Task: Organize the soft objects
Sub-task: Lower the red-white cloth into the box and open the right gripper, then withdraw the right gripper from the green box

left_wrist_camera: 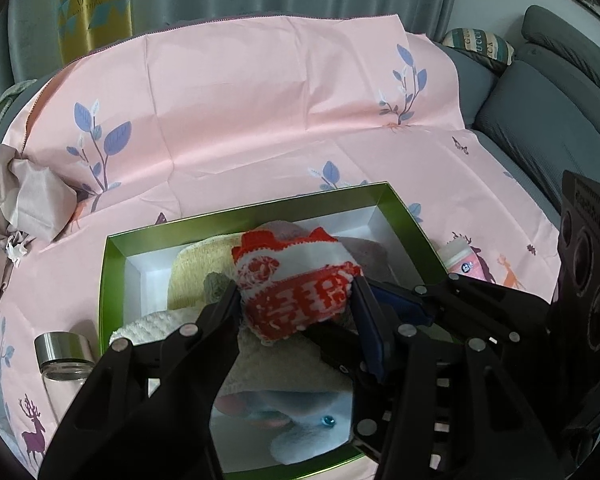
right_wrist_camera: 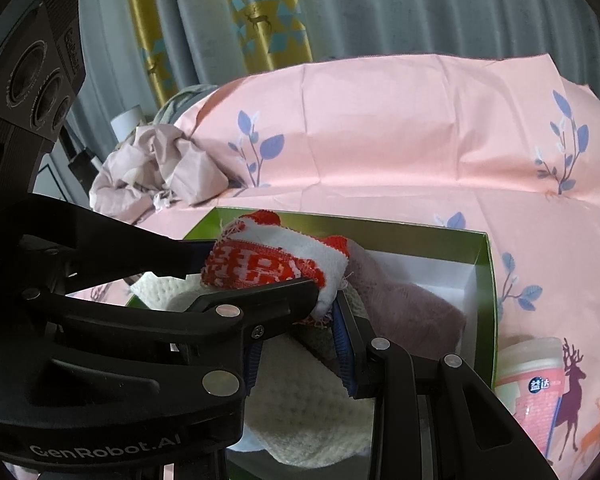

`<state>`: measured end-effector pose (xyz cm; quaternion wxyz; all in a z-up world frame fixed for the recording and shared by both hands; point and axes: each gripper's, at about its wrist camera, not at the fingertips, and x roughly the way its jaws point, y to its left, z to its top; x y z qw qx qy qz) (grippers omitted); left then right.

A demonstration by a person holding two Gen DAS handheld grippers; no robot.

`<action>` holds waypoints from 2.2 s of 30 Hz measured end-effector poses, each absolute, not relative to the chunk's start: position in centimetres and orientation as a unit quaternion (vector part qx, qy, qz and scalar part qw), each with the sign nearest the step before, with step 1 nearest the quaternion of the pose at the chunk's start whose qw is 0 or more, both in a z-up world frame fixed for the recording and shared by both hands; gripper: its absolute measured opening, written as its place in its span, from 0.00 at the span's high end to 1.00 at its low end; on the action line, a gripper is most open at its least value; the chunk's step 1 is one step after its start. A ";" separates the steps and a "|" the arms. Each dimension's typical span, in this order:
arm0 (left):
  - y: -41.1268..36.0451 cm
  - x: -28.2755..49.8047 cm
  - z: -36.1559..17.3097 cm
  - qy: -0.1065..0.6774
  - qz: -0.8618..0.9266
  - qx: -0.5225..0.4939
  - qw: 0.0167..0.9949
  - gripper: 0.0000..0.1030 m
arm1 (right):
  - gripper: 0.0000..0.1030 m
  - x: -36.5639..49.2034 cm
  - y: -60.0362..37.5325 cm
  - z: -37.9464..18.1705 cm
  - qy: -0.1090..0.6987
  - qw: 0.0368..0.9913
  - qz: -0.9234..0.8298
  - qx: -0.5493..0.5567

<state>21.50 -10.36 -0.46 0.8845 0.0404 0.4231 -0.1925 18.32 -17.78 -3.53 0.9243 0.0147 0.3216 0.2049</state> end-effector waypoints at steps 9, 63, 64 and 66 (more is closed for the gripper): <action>-10.4 21.2 -0.6 0.426 -0.190 0.038 0.884 0.38 | 0.63 18.1 -17.7 -3.3 0.326 0.924 0.198 0.011; -4.2 5.4 2.2 0.359 -0.098 0.007 0.928 0.01 | 0.20 3.1 -18.8 -0.8 0.319 0.939 0.126 0.007; -4.3 5.1 2.2 0.357 -0.096 0.010 0.929 0.01 | 0.20 2.9 -18.8 -0.8 0.319 0.939 0.126 0.009; -4.1 4.5 2.2 0.353 -0.092 0.013 0.931 0.01 | 0.20 2.5 -18.8 -0.8 0.319 0.939 0.126 0.010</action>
